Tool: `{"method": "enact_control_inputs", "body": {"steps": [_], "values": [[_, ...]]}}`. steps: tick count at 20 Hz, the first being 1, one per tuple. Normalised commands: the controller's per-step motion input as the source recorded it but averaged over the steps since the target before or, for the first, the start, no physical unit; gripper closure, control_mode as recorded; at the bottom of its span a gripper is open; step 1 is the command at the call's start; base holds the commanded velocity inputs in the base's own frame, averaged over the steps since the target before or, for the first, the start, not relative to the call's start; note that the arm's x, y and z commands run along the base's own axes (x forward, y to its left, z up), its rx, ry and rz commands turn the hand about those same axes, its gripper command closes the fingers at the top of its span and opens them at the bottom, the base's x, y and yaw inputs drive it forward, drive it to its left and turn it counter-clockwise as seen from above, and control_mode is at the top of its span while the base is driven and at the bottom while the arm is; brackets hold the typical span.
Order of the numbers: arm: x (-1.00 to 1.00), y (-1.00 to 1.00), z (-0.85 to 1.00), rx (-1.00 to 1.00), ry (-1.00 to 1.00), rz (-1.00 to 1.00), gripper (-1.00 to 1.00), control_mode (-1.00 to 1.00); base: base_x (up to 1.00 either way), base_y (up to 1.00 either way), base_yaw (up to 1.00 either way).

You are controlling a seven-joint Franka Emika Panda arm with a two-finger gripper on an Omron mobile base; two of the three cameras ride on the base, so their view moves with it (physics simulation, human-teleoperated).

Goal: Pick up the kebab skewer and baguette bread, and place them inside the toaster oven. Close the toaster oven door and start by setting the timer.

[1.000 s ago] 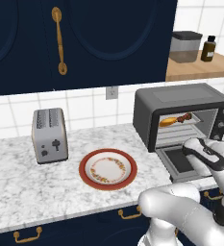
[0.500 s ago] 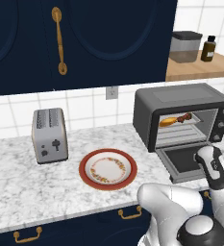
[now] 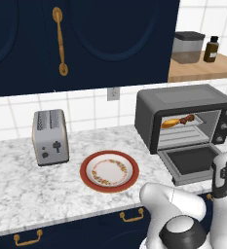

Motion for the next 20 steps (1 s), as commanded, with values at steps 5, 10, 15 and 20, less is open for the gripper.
{"method": "enact_control_inputs", "body": {"steps": [5,10,15,20], "values": [[-0.22,-0.13,-0.14,0.00,0.07,0.00,-1.00,-1.00,0.00,0.00,0.00],[0.00,-0.02,-0.15,0.00,0.01,0.00,-1.00,-1.00,0.00,0.00,0.00],[0.00,-0.02,-0.14,0.00,0.00,0.01,-1.00,-1.00,0.00,0.00,0.00],[0.10,-0.13,-0.12,0.00,0.04,0.15,-1.00,-1.00,0.00,0.00,0.00]]}}
